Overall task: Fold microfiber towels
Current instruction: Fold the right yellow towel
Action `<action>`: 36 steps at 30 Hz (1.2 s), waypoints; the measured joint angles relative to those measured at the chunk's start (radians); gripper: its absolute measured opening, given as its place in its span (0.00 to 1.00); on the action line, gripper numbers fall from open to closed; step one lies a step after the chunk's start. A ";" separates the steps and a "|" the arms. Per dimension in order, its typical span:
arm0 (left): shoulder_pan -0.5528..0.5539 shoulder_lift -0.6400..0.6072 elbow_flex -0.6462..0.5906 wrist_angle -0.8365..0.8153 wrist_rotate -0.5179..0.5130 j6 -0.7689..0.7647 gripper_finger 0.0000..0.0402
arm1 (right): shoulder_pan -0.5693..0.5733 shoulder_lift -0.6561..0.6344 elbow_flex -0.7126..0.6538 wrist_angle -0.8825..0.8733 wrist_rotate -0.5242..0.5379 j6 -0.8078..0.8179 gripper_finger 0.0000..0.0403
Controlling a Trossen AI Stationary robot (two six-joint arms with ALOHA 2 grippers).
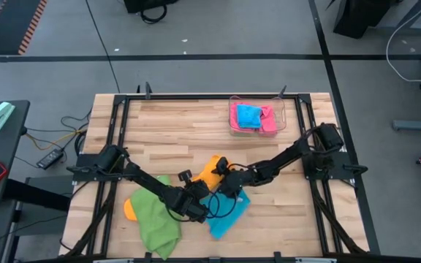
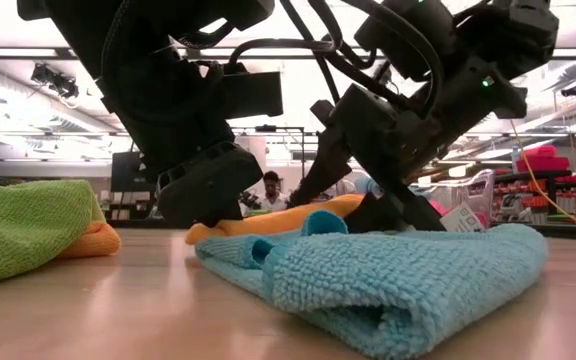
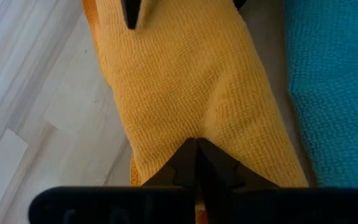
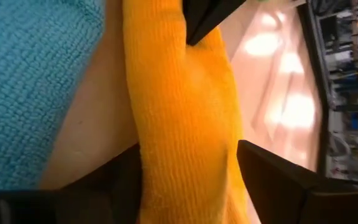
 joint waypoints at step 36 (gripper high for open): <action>-0.057 -0.121 0.000 0.081 -0.001 0.175 0.48 | -0.047 -0.115 -0.005 -0.186 -0.194 0.339 0.10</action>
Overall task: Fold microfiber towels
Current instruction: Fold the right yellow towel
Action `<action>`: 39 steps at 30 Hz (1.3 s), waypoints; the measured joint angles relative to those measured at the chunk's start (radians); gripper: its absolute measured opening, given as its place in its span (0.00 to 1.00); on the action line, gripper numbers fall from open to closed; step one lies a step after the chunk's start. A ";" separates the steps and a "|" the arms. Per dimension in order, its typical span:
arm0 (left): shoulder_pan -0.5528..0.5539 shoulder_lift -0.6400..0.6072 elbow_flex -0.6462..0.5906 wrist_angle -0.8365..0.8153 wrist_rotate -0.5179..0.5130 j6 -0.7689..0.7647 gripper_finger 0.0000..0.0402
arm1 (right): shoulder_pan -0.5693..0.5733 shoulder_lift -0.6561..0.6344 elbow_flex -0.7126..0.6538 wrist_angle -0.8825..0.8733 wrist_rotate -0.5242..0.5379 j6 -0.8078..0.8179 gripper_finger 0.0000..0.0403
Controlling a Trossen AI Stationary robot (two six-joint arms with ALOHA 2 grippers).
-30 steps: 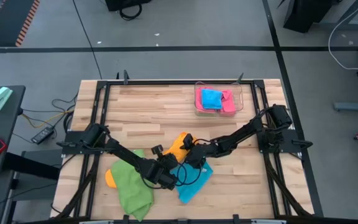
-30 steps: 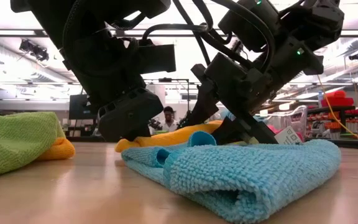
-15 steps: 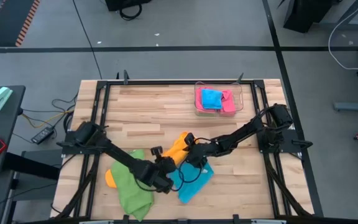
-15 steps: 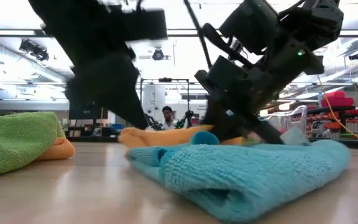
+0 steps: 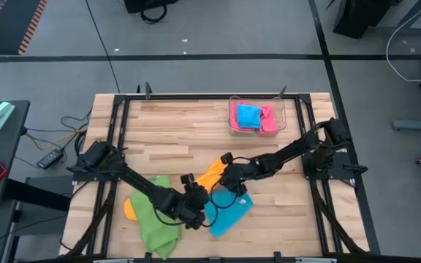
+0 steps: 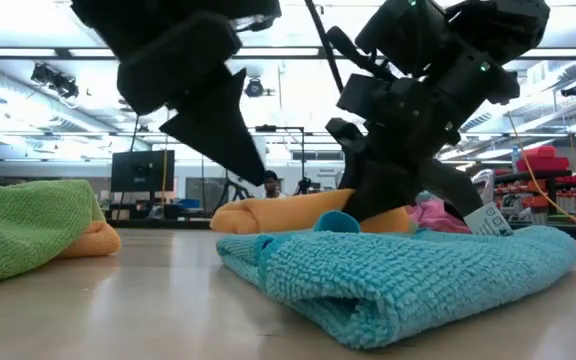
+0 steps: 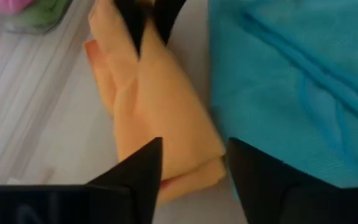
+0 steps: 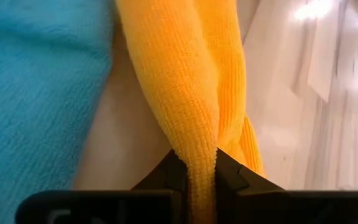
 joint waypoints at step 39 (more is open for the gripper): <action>0.103 0.108 0.000 -0.022 -0.024 0.167 0.72 | -0.008 -0.006 0.079 -0.115 -0.100 0.341 0.10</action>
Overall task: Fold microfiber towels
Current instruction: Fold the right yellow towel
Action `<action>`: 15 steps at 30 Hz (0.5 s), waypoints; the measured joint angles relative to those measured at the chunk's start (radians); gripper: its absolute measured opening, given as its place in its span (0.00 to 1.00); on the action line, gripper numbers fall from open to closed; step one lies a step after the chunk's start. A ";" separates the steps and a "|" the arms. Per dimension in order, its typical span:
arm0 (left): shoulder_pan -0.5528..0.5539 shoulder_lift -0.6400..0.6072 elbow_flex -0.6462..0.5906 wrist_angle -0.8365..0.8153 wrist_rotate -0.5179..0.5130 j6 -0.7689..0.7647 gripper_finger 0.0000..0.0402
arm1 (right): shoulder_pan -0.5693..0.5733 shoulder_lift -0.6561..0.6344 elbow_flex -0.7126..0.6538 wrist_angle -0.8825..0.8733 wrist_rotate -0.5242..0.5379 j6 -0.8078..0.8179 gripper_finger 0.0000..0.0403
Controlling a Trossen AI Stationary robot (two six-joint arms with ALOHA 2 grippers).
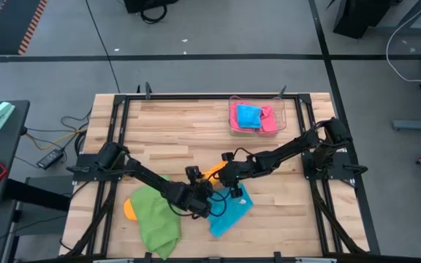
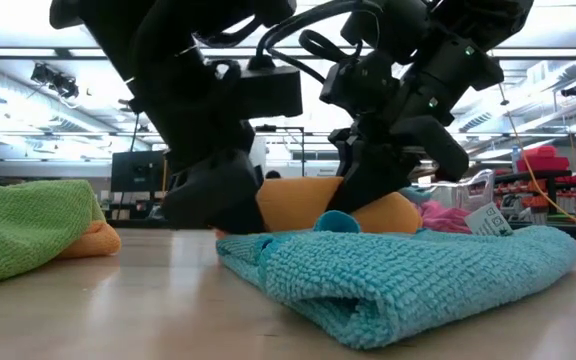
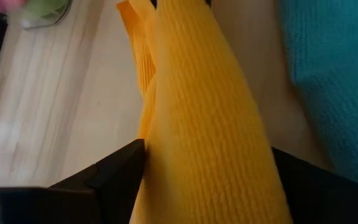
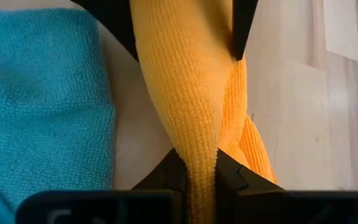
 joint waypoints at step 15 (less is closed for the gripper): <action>-0.001 0.000 0.000 -0.021 0.000 -0.001 0.38 | 0.000 -0.001 0.001 -0.001 -0.031 -0.048 0.15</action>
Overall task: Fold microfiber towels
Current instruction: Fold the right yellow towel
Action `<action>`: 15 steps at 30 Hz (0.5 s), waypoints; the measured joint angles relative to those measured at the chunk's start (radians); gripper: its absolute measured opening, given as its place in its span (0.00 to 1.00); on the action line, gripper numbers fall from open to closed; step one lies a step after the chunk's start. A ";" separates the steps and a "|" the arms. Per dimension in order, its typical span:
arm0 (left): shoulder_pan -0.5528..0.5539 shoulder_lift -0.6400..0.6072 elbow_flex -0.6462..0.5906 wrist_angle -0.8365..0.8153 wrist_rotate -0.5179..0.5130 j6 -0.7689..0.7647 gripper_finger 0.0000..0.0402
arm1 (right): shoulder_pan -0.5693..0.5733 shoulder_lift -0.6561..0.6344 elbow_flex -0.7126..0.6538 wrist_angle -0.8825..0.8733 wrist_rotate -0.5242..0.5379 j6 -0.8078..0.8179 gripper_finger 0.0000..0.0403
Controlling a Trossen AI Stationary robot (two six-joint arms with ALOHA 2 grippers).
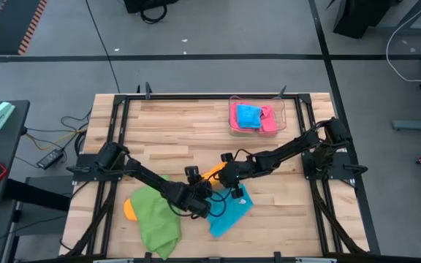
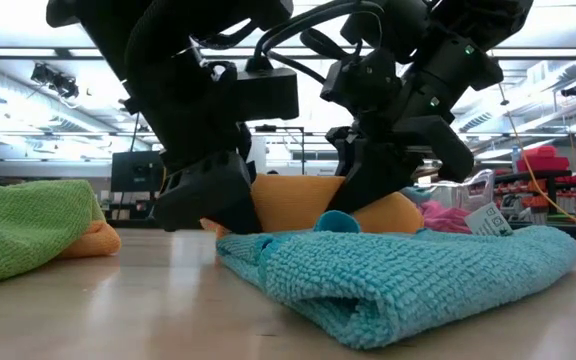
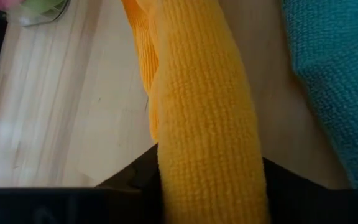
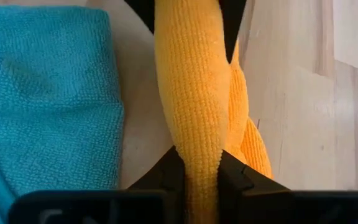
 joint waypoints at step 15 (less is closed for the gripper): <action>0.015 -0.008 0.001 0.030 0.142 -0.131 0.14 | 0.100 -0.062 0.001 0.079 0.011 -0.052 0.64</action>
